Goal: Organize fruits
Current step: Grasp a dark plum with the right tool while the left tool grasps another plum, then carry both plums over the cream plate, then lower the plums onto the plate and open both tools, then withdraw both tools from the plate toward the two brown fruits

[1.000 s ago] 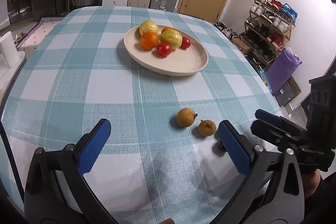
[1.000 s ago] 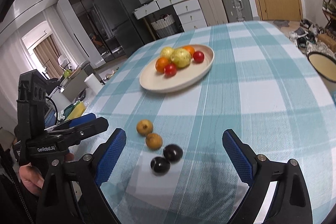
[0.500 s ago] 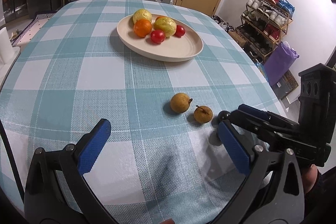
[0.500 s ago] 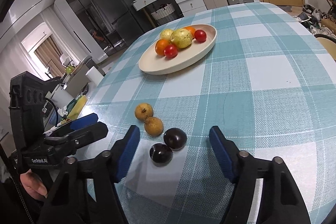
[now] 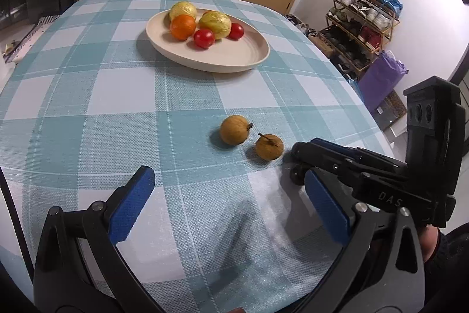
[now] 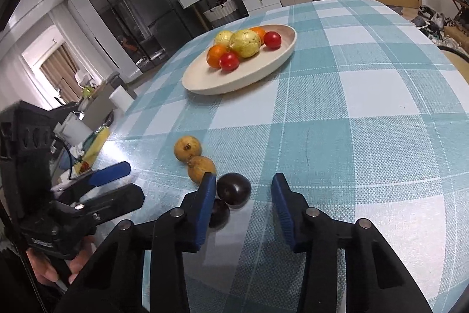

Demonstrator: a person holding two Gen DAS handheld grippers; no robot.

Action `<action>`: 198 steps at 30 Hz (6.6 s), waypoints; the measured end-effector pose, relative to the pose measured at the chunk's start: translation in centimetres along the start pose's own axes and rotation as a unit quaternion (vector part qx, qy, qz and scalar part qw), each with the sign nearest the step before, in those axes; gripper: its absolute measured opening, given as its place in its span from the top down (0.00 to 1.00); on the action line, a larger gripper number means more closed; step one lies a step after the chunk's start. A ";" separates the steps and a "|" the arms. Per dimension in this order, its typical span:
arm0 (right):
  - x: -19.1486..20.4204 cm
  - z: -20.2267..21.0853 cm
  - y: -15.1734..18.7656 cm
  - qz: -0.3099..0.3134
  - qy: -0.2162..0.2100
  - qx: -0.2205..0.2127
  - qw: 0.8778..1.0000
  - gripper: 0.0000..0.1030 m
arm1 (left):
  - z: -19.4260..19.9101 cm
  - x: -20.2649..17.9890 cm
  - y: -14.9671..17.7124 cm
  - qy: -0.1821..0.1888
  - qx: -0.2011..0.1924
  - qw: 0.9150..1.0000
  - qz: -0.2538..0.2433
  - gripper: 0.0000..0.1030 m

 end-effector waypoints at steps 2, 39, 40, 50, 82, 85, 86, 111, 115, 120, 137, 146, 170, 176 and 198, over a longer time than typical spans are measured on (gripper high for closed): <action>0.2 -0.1 0.0 0.003 -0.006 0.000 1.000 0.68 | -0.2 -0.1 0.0 0.004 0.003 1.000 0.000 0.01; -1.5 3.2 -0.7 -0.030 -0.036 -0.063 0.997 0.78 | -3.8 -7.3 3.5 0.040 0.049 0.991 -0.117 0.25; -1.7 3.5 -0.7 -0.031 -0.036 -0.066 0.997 0.78 | -3.8 -7.5 3.6 0.043 0.050 0.991 -0.118 0.30; -2.3 4.4 -0.8 -0.035 -0.035 -0.078 0.996 0.78 | -4.6 -7.2 3.8 0.051 0.067 0.991 -0.107 0.67; -1.6 1.8 -5.8 -0.009 -0.058 -0.074 0.996 0.78 | -0.2 -2.2 -7.9 0.085 -0.006 0.996 -0.032 0.79; -1.6 0.9 -7.2 -0.006 -0.063 -0.074 0.995 0.78 | -0.3 -0.8 -10.2 0.077 -0.019 0.997 -0.024 0.79; -1.5 0.7 -7.7 -0.004 -0.064 -0.074 0.995 0.78 | -0.4 -0.2 -11.1 0.074 -0.023 0.997 -0.020 0.79; 2.1 -10.0 -16.3 0.062 -0.084 -0.027 0.994 0.78 | -9.5 6.8 -22.6 0.054 -0.008 0.998 0.033 0.79; 2.6 -11.0 -16.6 0.077 -0.079 -0.022 0.994 0.78 | -10.5 7.1 -23.4 0.059 -0.004 0.997 0.043 0.79; 2.7 -12.0 -16.5 0.085 -0.076 -0.015 0.993 0.78 | -11.2 6.7 -23.9 0.064 -0.006 0.997 0.045 0.79; 2.7 -13.0 -16.5 0.109 -0.035 -0.004 0.993 0.68 | -12.2 6.8 -23.9 0.052 -0.002 0.997 0.048 0.76; 2.2 -10.1 -17.1 0.096 -0.031 -0.046 0.994 0.50 | -9.2 6.1 -23.6 0.056 -0.025 0.997 0.039 0.59; 0.3 -2.8 -15.4 0.070 0.020 -0.104 0.992 0.09 | -1.6 3.6 -17.8 -0.005 -0.084 0.996 0.013 0.22; 0.4 -1.1 -14.7 0.071 0.028 -0.116 0.990 0.05 | -0.3 3.7 -16.8 -0.024 -0.091 0.995 0.017 0.20; 2.0 2.5 -11.7 0.089 0.028 -0.128 0.987 0.00 | 1.9 4.0 -11.6 -0.059 -0.108 0.992 0.023 0.01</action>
Point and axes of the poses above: each gripper's, at about its wrist camera, not at the fingertips, and z roughly against the way its jaws point, x to its left, y to its underside, the point moved 9 cm from there along -z, roughly the way its jaws point, and after that the axes turned 13 degrees about z, right-handed, at the moved point
